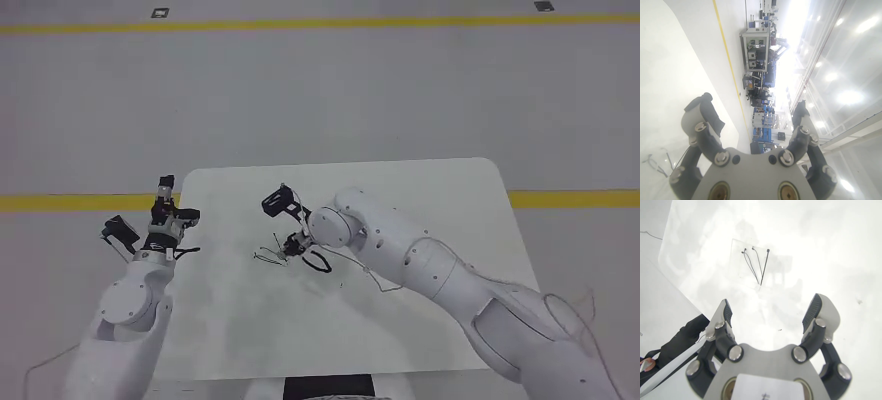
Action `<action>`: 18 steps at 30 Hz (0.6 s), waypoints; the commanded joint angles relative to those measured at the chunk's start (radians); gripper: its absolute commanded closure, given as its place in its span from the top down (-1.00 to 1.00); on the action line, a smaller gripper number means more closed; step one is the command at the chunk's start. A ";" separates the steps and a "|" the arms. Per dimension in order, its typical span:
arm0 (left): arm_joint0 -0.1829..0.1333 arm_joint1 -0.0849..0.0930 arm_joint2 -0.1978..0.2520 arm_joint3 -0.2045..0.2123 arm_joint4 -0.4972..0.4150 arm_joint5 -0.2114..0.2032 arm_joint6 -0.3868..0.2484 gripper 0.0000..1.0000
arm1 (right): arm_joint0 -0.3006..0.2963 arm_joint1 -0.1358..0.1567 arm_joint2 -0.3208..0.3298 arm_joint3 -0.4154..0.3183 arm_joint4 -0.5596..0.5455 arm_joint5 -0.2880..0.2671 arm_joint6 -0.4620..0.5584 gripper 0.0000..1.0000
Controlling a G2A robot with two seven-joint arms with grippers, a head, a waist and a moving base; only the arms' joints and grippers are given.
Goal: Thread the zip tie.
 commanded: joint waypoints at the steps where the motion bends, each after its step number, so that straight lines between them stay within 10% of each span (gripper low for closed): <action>1: 0.000 0.000 0.000 0.000 0.000 0.000 0.000 1.00 | 0.015 -0.028 -0.032 0.034 0.013 -0.021 0.009 1.00; 18: 0.000 0.000 0.000 0.000 0.000 0.000 0.000 1.00 | 0.025 -0.064 -0.068 0.057 0.010 -0.046 0.001 1.00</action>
